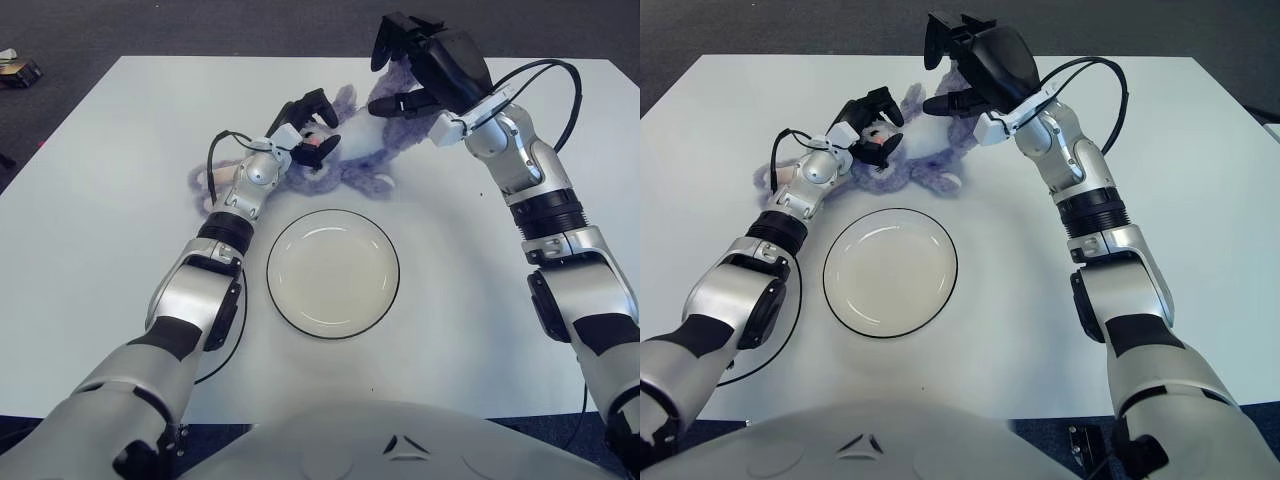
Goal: Put the doll into the plate.
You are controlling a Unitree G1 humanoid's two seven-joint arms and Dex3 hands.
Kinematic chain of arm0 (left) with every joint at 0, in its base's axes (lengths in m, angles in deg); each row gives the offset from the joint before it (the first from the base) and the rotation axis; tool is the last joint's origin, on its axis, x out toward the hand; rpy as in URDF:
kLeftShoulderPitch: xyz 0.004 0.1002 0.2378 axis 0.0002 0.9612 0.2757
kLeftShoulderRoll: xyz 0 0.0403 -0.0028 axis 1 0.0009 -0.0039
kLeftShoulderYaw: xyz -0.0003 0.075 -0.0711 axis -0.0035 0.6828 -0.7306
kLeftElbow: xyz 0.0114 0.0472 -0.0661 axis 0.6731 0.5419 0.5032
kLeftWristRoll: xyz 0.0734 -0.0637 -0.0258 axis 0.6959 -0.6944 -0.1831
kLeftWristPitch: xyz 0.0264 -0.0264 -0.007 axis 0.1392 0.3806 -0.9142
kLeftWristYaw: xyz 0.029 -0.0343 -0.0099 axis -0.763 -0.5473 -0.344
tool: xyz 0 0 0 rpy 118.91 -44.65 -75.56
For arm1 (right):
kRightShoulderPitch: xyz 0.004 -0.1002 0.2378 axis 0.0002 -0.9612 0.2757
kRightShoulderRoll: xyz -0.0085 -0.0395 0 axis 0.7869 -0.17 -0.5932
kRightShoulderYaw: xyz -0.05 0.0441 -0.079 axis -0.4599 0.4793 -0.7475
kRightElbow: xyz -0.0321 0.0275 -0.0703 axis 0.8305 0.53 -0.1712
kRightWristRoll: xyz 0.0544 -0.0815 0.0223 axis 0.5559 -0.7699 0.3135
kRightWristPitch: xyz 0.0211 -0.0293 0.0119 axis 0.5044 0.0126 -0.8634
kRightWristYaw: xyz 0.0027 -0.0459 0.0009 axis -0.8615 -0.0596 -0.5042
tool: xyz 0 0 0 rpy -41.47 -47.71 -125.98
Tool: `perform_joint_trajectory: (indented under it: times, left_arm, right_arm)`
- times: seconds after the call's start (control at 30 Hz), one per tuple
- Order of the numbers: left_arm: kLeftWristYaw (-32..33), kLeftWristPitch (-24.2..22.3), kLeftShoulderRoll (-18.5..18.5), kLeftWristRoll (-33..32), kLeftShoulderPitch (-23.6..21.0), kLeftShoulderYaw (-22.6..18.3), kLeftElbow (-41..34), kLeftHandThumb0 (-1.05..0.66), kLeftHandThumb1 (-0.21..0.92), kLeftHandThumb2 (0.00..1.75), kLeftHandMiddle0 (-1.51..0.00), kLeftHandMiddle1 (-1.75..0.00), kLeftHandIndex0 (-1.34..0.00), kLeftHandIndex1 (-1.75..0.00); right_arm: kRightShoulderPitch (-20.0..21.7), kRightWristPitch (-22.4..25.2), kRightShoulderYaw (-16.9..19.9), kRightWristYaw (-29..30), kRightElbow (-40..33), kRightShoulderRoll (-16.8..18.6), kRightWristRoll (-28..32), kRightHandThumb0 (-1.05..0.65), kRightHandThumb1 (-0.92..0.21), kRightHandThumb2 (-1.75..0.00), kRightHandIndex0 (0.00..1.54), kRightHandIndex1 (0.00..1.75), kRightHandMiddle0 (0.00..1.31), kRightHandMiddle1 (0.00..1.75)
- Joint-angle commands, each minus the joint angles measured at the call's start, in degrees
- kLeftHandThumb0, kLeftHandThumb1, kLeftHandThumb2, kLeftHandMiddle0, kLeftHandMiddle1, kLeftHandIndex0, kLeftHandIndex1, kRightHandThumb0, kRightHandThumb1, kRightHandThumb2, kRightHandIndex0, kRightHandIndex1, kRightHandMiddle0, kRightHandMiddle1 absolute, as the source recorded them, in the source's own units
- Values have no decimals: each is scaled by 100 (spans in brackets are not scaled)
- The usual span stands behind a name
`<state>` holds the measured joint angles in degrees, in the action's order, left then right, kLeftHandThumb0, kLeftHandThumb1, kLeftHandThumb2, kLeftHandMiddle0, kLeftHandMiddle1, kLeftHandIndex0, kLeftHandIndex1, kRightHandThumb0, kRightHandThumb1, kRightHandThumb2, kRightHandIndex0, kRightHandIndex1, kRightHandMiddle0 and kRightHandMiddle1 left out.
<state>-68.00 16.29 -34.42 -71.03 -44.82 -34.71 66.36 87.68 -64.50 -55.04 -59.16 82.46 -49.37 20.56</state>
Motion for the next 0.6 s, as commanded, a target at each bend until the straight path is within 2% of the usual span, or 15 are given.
perform_joint_trajectory:
  times: [0.0, 0.03, 0.07, 0.1, 0.17, 0.3, 0.43, 0.57]
  left_arm:
    - [-155, -88, -17, -103, 98, -57, -132, 13, 40, 96, -81, -175, -60, -175]
    - [-182, -91, -18, -125, 108, -65, -150, 13, 41, 95, -81, -175, -60, -175]
    - [-213, -89, -22, -151, 119, -75, -169, 13, 41, 95, -81, -175, -60, -175]
    - [-236, -89, -25, -166, 127, -83, -182, 13, 41, 94, -81, -175, -60, -175]
    - [-271, -88, -26, -182, 144, -98, -205, 13, 41, 93, -81, -175, -61, -175]
    - [-347, -104, -36, -216, 174, -110, -259, 13, 42, 92, -82, -175, -62, -175]
    - [-437, -181, -68, -265, 174, -105, -306, 12, 42, 91, -83, -175, -65, -175]
    - [-524, -262, -123, -354, 158, -126, -299, 12, 42, 91, -84, -175, -66, -175]
  right_arm:
    - [-17, 184, 59, -296, -159, -21, 268, -35, -92, -41, 56, 18, 30, 162]
    - [-15, 251, 69, -409, -183, -15, 350, -39, -92, -34, 55, 14, 27, 133]
    - [-6, 317, 80, -537, -199, -10, 446, -41, -92, -32, 55, 12, 28, 119]
    - [-1, 364, 83, -621, -213, -9, 510, -45, -92, -28, 55, 8, 29, 97]
    - [8, 417, 82, -722, -234, -8, 590, -50, -92, -24, 55, 4, 29, 73]
    - [40, 304, 95, -825, -180, -6, 772, -57, -92, -22, 54, 2, 29, 59]
    - [99, -121, 101, -843, 20, -12, 1005, -61, -92, -23, 53, 1, 29, 55]
    - [149, -338, 93, -877, 170, -26, 1094, -63, -92, -23, 53, 0, 30, 54]
